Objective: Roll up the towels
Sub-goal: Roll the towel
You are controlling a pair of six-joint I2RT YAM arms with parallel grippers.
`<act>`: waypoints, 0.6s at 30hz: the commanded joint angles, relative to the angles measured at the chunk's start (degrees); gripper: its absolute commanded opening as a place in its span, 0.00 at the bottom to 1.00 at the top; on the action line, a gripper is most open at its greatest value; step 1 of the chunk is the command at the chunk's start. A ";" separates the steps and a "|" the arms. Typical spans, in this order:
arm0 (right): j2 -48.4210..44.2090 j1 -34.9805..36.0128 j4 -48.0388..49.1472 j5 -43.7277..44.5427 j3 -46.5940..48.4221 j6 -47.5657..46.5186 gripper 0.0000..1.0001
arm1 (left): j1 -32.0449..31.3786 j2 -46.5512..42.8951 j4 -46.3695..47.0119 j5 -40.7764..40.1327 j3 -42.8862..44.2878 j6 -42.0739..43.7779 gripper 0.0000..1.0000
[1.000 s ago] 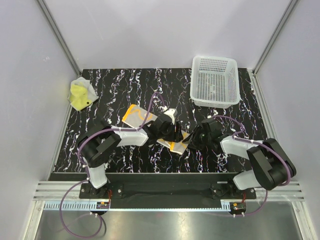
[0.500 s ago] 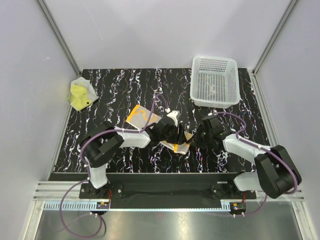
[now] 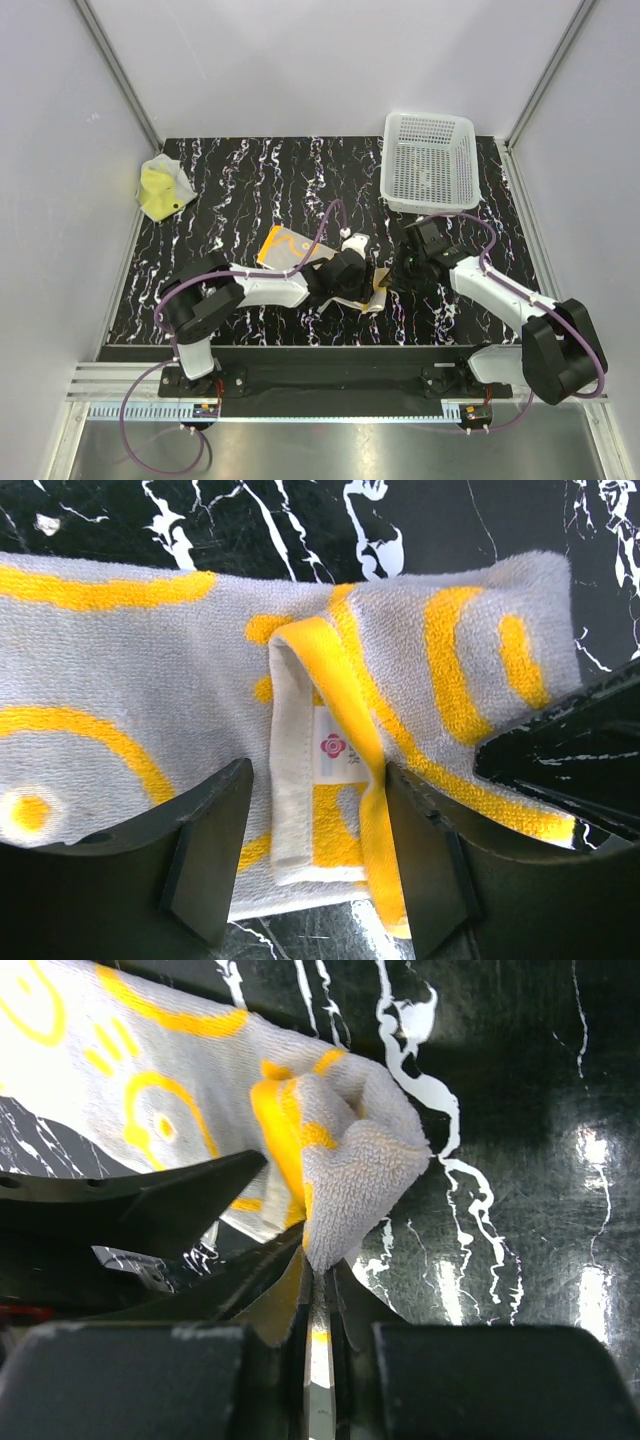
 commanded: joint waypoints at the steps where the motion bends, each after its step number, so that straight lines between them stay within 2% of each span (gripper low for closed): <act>1: 0.20 0.33 0.57 0.31 4.38 -0.90 0.11 | -0.63 -0.04 -4.81 -2.78 -0.20 0.92 0.61; 6: 3.10 1.90 1.80 -0.04 6.49 -0.29 0.21 | -0.63 0.49 -3.06 -1.11 -0.64 0.30 0.61; 11: 7.57 4.54 5.22 -0.13 6.75 1.47 0.40 | -0.55 0.49 -1.64 0.03 -1.26 0.13 0.61; 18: 12.24 7.45 8.04 0.83 7.98 3.66 0.52 | -0.55 -0.38 -1.99 -0.31 -2.49 -0.57 0.61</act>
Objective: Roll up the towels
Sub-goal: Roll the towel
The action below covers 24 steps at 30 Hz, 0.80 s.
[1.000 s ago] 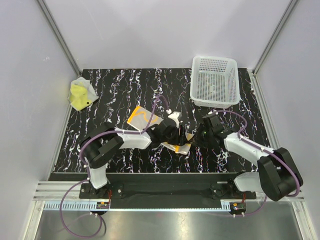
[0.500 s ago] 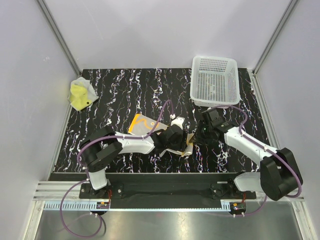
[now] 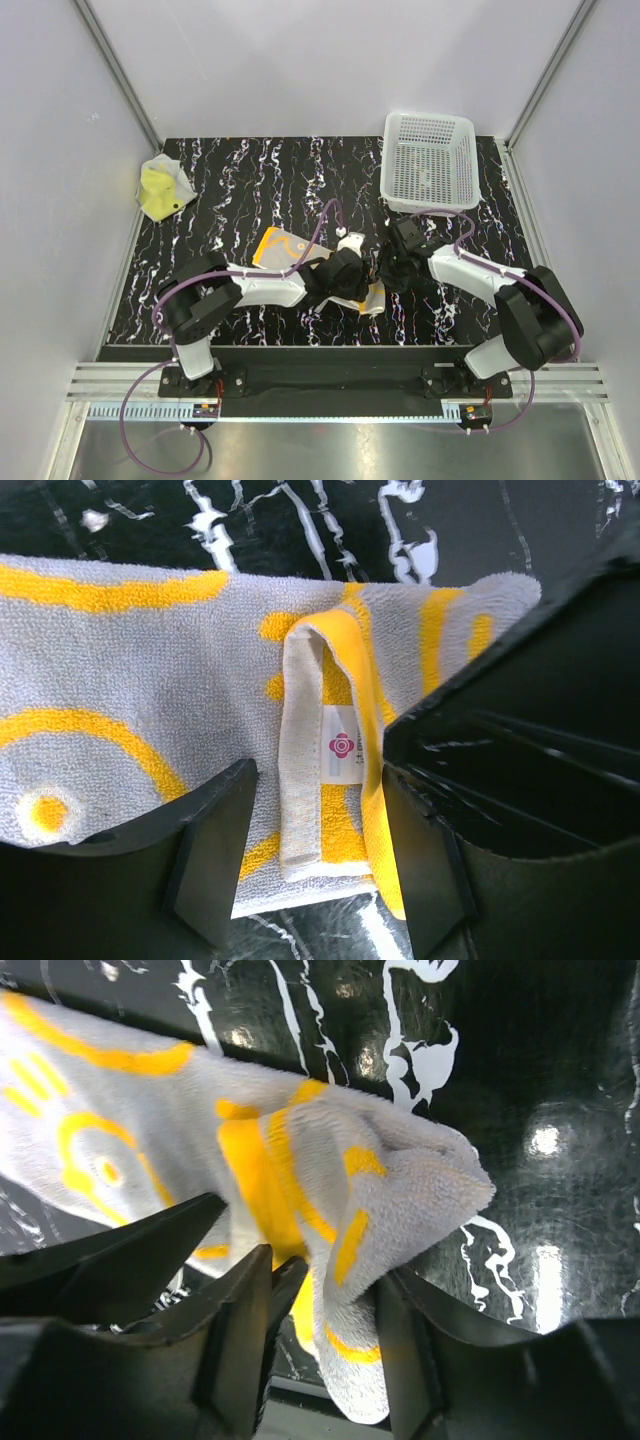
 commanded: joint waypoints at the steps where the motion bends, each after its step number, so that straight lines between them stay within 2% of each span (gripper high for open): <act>1: 1.68 3.25 6.78 -3.16 3.13 3.16 0.53 | -0.74 -0.30 -1.05 0.88 -2.40 -0.90 0.61; 8: 1.60 3.95 7.84 -2.72 4.01 3.61 0.51 | -0.74 -5.56 -1.13 -0.69 -6.44 -2.84 0.61; 19: -3.49 4.04 5.98 -0.70 -1.87 3.25 0.63 | -0.83 -15.06 -9.75 -12.56 -6.27 -0.11 0.63; 24: -3.50 4.13 8.18 -1.49 -3.98 3.96 0.62 | -5.48 -20.25 -10.20 -20.63 -6.10 2.50 0.63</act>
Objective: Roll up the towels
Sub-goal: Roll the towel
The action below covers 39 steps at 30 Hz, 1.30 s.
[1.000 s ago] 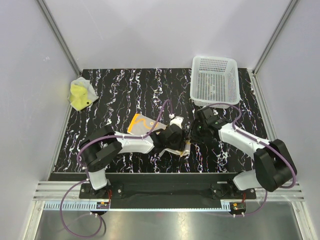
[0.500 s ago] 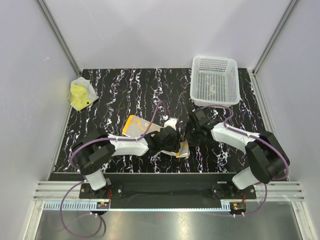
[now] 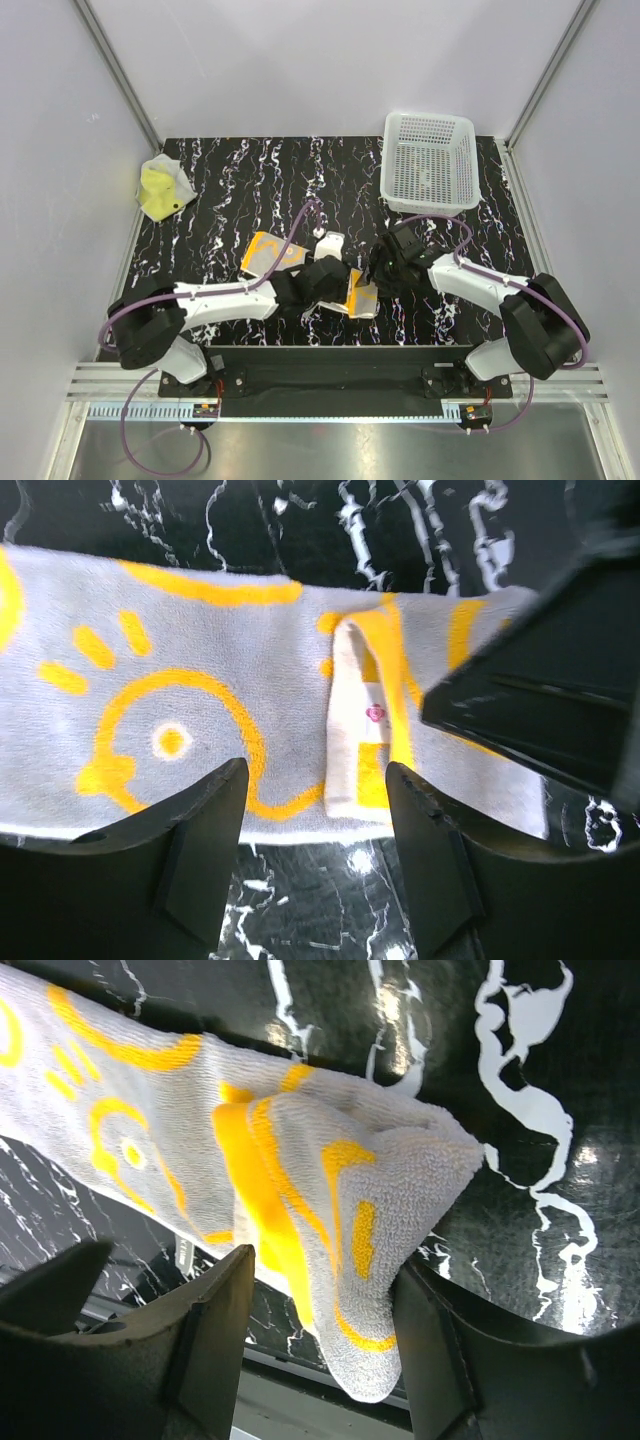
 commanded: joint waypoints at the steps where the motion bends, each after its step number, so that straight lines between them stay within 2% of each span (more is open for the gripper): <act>1: -0.92 0.50 3.46 -0.53 -0.84 0.92 0.62 | -5.56 -4.69 1.89 -8.71 0.02 3.74 0.63; 6: -0.57 0.59 3.82 -1.24 -0.22 0.31 0.62 | -13.75 -3.73 6.11 -14.78 1.16 8.49 0.66; 10: -0.57 0.59 3.64 -1.32 0.22 -0.13 0.63 | -19.90 2.05 7.44 -19.09 3.62 9.46 0.70; 17: -0.92 0.59 3.91 -2.55 0.04 -0.49 0.63 | -21.85 12.52 5.95 -19.71 11.35 9.90 0.73; 25: -3.11 0.50 3.91 -3.26 -0.84 -0.14 0.63 | -21.76 19.99 0.33 -22.17 17.86 8.24 0.75; 29: -3.64 0.59 3.56 -3.35 -1.19 -0.05 0.63 | -21.15 21.32 -1.00 -22.43 17.96 6.21 0.56; 30: -3.82 0.50 3.56 -3.34 -1.28 -0.05 0.63 | -20.88 21.15 -0.74 -21.91 17.61 5.60 0.47; 39: -4.17 0.59 3.64 -3.70 -1.72 0.22 0.63 | -19.39 20.97 -0.12 -20.06 15.14 3.93 0.34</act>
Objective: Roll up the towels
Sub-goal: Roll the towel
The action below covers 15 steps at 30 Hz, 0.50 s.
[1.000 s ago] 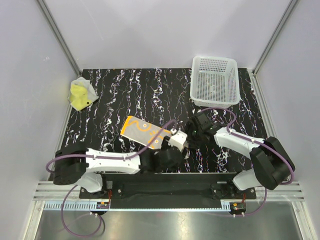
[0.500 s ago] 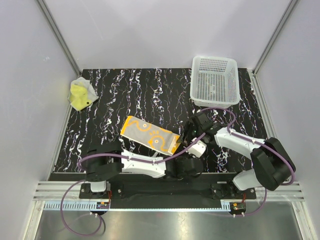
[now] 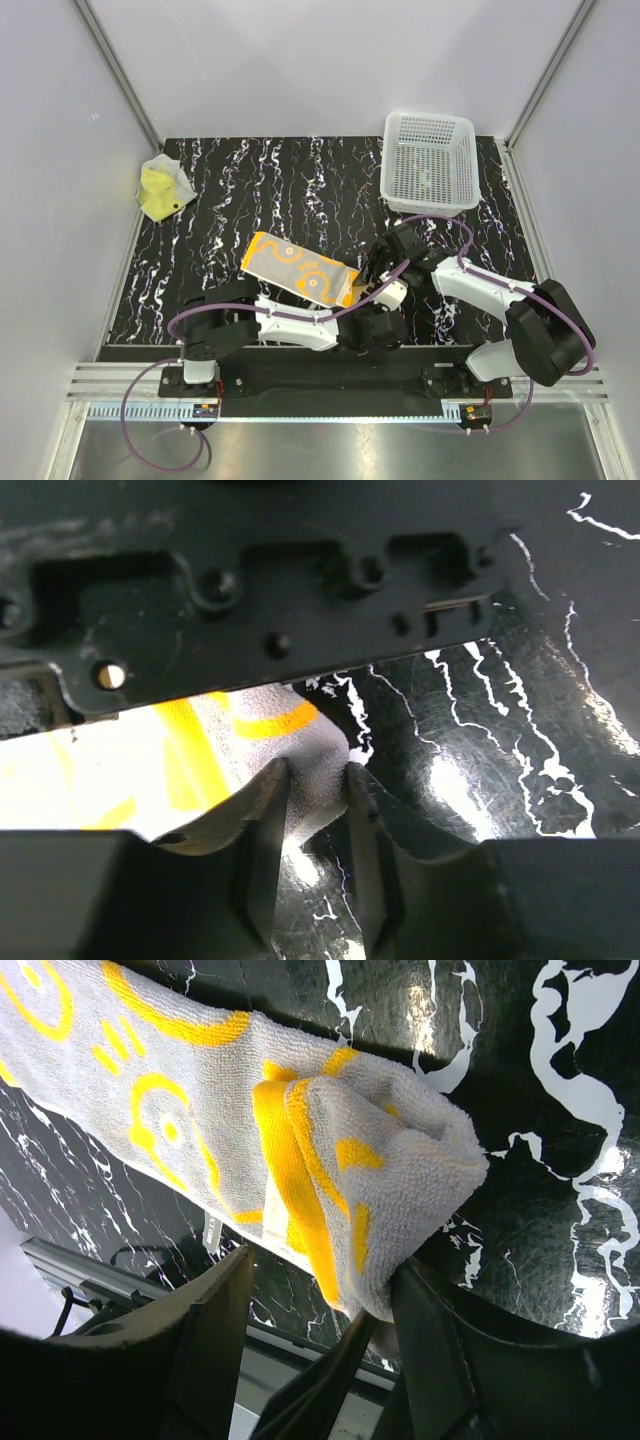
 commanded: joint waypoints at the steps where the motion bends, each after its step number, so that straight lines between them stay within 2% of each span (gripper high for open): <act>1: -1.96 0.59 1.39 -0.77 -0.27 0.19 0.63 | 0.11 -0.30 1.50 -0.65 -0.42 -1.34 0.29; 4: -2.31 0.50 0.95 -0.77 -0.27 0.20 0.63 | 0.20 -0.91 2.02 -0.48 -0.95 -1.25 0.19; 5: -2.58 0.50 0.52 -0.51 -0.01 0.11 0.63 | 0.20 -1.26 2.46 -0.04 -1.12 -1.17 0.12; 8: -3.63 0.41 -2.20 1.25 1.47 -0.85 0.64 | 0.37 -4.15 4.39 1.36 -3.14 -1.43 0.00; 15: -5.74 -2.48 -8.44 4.24 6.31 -3.93 0.73 | 2.56 -14.52 11.58 7.33 -12.62 -3.01 0.00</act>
